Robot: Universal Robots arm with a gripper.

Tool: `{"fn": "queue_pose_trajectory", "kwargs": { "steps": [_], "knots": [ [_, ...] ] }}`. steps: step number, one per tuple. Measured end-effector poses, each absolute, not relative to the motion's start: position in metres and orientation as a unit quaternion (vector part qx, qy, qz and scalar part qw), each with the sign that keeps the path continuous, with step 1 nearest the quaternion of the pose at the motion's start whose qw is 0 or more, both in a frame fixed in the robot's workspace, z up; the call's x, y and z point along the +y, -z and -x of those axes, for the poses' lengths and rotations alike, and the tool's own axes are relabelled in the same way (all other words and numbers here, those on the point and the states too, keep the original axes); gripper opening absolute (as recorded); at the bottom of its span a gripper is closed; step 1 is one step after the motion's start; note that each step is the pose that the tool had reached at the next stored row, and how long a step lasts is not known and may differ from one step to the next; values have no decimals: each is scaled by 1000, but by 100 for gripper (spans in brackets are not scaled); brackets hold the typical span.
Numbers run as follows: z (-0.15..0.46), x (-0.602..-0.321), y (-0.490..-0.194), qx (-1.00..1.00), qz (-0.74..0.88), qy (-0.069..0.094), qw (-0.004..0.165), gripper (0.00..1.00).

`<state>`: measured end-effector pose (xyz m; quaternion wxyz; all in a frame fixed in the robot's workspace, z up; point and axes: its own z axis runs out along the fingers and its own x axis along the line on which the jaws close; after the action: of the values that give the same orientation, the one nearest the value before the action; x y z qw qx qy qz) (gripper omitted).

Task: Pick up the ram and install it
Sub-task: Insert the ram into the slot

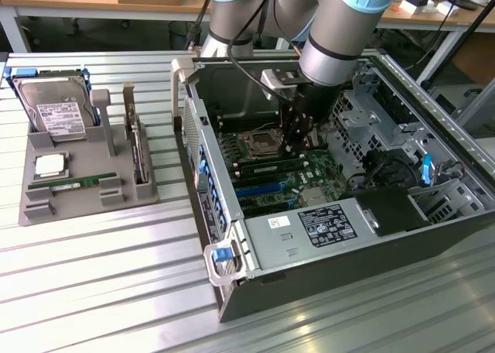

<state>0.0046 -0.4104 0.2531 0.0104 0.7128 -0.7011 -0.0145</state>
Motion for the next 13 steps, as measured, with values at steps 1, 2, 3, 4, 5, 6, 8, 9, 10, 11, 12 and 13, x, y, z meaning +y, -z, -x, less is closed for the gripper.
{"fn": "queue_pose_trajectory", "kwargs": {
  "steps": [1, 2, 3, 4, 5, 6, 8, 9, 10, 11, 12, 13],
  "knots": [
    [-11, -411, -253, -701, -713, 16, 12, 10],
    [-18, -411, -253, -701, -713, 17, 13, 10],
    [-29, -411, -253, -700, -713, 19, 15, 10],
    [-37, -411, -253, -700, -713, 20, 16, 10],
    [-45, -411, -253, -700, -714, 22, 18, 10],
    [-51, -411, -253, -700, -714, 23, 19, 10],
    [-63, -411, -253, -700, -714, 25, 21, 10],
    [-65, -411, -253, -700, -714, 25, 21, 10],
    [-68, -411, -253, -699, -714, 25, 21, 10],
    [-74, -411, -253, -699, -714, 25, 21, 10],
    [-81, -411, -254, -699, -714, 25, 21, 10],
    [-87, -411, -254, -699, -714, 26, 22, 10]
  ]
}}
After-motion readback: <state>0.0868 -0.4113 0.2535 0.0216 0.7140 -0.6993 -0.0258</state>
